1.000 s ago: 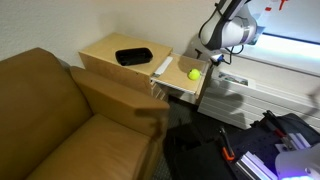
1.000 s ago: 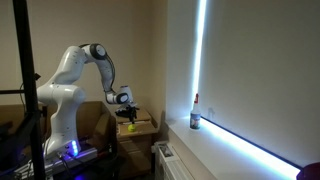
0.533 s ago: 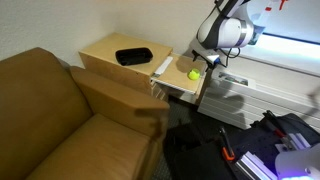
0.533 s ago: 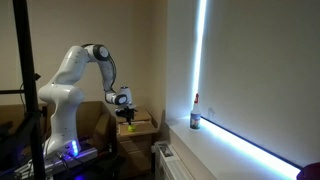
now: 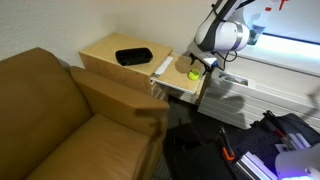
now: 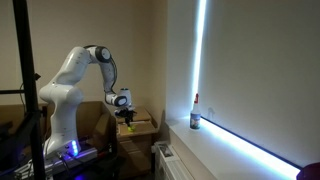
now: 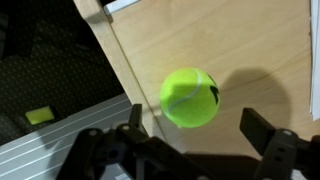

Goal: Put the green ball on the black dish and then close the sliding drawer

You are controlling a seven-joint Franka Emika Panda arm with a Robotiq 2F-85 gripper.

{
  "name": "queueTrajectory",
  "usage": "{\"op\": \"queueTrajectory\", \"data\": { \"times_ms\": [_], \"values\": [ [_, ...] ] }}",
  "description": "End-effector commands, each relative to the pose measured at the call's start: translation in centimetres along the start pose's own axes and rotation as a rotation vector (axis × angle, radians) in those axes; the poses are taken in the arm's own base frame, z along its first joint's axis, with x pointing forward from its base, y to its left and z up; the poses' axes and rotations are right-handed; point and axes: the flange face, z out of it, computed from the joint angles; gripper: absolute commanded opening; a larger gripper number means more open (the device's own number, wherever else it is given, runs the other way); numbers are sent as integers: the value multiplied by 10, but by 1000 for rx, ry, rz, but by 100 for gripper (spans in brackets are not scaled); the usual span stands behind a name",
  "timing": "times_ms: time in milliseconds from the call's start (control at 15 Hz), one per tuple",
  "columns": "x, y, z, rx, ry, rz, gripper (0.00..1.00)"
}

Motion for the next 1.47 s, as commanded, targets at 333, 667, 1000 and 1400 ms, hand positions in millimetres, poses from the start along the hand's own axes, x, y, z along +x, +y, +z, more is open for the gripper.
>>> {"op": "queueTrajectory", "data": {
  "times_ms": [333,667,1000,1400],
  "values": [
    [-8,-7,-4,26,-6,6,100],
    [-10,-4,6,-14,16,8,100],
    [-13,-4,4,-2,15,-4,100],
    [-7,6,21,-95,4,40,100]
  ]
}}
